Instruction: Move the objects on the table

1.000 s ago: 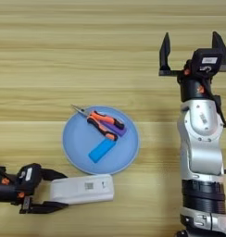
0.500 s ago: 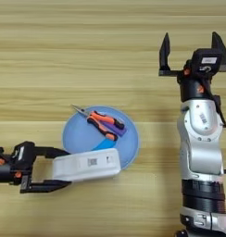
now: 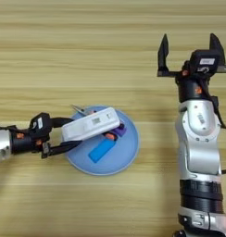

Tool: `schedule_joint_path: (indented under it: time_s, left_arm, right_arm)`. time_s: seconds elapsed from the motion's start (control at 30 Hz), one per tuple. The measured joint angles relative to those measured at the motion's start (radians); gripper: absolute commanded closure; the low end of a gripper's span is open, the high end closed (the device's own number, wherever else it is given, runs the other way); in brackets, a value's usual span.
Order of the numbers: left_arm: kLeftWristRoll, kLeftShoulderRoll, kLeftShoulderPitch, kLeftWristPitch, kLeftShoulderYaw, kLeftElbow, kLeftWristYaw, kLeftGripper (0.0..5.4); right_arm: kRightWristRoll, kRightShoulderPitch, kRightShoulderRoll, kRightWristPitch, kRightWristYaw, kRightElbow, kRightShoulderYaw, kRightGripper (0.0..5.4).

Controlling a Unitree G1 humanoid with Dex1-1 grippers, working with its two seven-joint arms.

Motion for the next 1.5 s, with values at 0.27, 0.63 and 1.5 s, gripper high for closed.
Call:
schedule_joint_path:
  time_s: [0.27, 0.63, 1.5]
  left_arm:
    - [0.068, -0.075, -0.043, -0.052, -0.033, 0.134, 0.048, 2.54]
    - [0.121, -0.085, -0.053, -0.121, -0.049, 0.185, 0.053, 1.45]
    - [-0.052, -0.192, -0.034, -0.117, 0.141, -0.129, 0.239, 0.01]
  right_arm:
    - [-0.005, 0.0, 0.004, -0.001, 0.0, 0.004, 0.002, 0.0]
    - [-0.007, 0.0, 0.013, -0.004, 0.0, 0.006, 0.006, 0.0]
    - [-0.006, -0.002, -0.001, -0.026, 0.01, 0.035, 0.0, 0.0]
